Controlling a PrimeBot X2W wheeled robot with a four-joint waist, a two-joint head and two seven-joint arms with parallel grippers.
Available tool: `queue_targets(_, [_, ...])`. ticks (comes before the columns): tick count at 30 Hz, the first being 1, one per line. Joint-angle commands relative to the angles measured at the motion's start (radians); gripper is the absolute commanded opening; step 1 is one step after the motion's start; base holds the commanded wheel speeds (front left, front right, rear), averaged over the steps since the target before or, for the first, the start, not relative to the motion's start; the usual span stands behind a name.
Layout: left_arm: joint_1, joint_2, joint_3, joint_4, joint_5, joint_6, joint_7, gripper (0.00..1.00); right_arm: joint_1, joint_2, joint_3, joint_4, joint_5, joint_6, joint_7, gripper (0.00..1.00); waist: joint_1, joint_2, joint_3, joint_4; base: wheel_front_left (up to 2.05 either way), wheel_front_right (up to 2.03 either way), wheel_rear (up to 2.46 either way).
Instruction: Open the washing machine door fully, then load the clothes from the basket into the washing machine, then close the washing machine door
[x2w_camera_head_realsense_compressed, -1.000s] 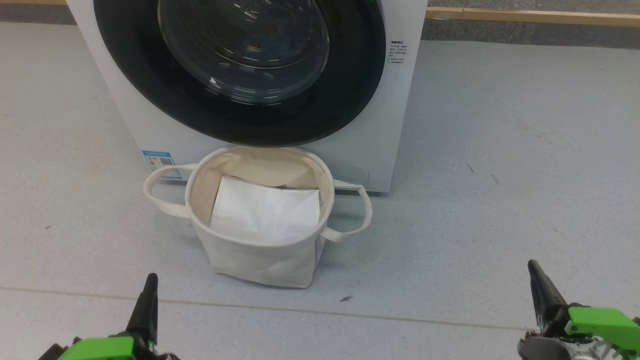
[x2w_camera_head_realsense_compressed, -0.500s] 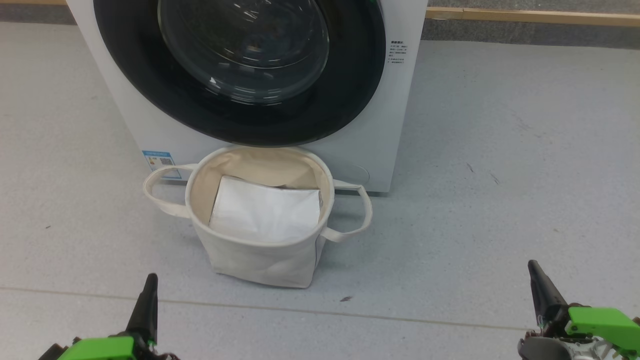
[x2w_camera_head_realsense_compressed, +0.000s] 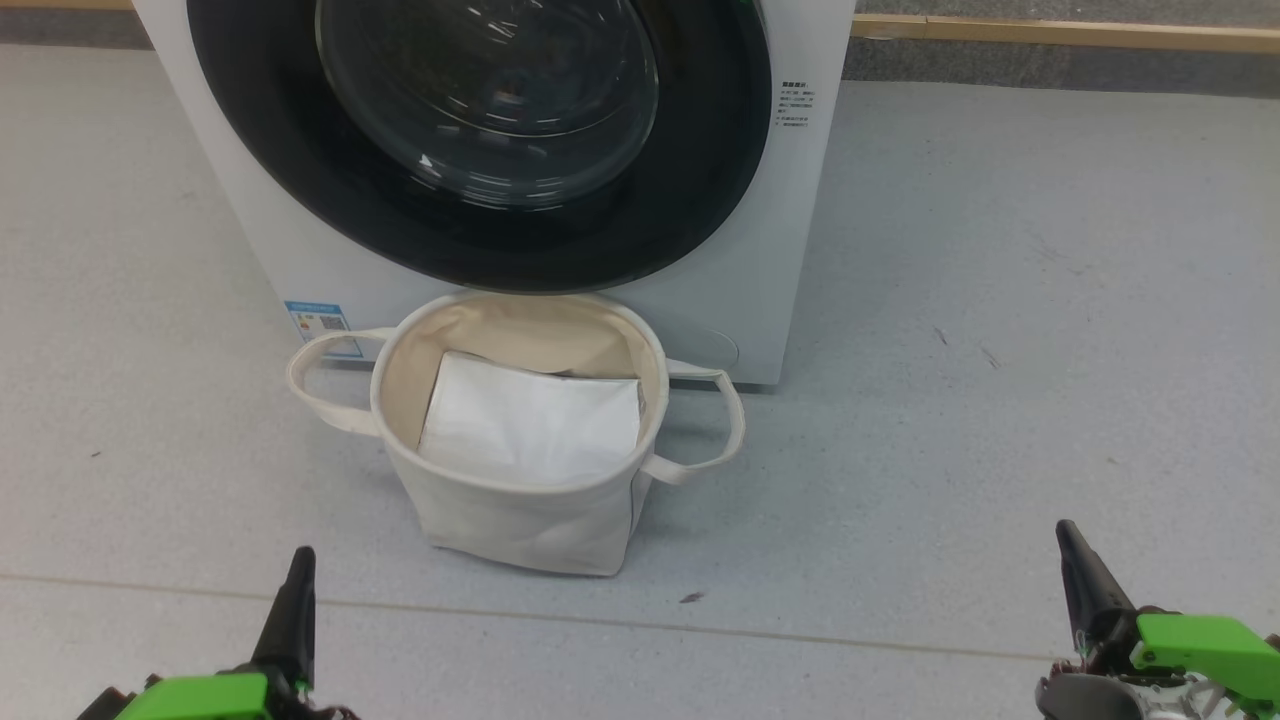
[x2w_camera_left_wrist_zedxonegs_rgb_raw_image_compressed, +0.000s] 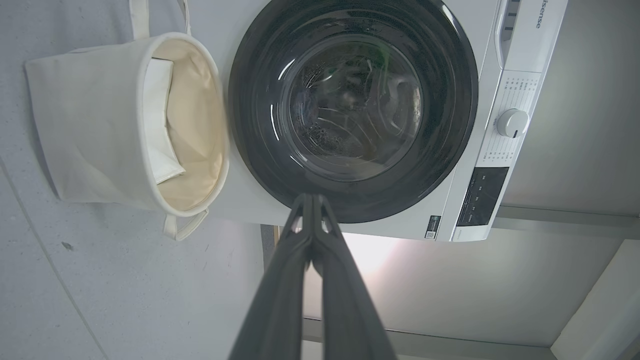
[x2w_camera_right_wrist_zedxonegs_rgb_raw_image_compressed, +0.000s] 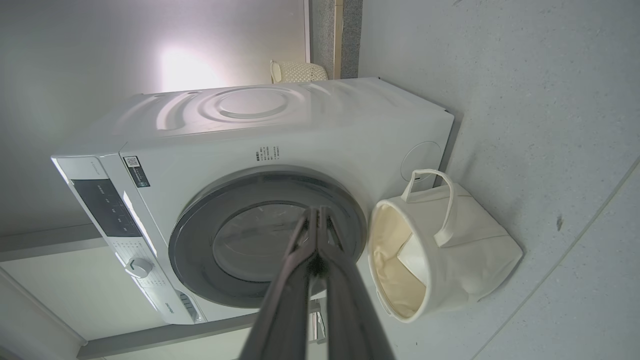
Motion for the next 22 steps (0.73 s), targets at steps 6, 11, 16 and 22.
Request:
queue_targets(6, [-0.043,0.007,0.034,-0.036,0.003,-0.007,0.007,0.0,-0.047,-0.008,0.018,-0.036,0.003,0.0,0.009,0.0,0.0,0.0,0.0,0.0,0.0,0.0,0.0])
queue_targets(11, [-0.043,0.007,0.034,-0.036,0.003,-0.007,0.008,0.0,-0.047,-0.008,0.018,-0.036,0.002,0.0,0.009,0.0,0.0,0.0,0.0,0.0,0.0,0.0,0.0])
queue_targets(16, [-0.043,0.007,0.034,-0.036,0.003,-0.007,0.008,0.0,-0.047,-0.008,0.018,-0.036,0.002,0.0,0.009,0.0,0.0,0.0,0.0,0.0,0.0,0.0,0.0])
queue_targets(22, [-0.043,0.007,0.035,-0.036,0.003,-0.007,0.008,0.0,-0.047,-0.008,0.018,-0.036,0.002,0.0,0.009,0.0,0.0,0.0,0.0,0.0,0.0,0.0,0.0])
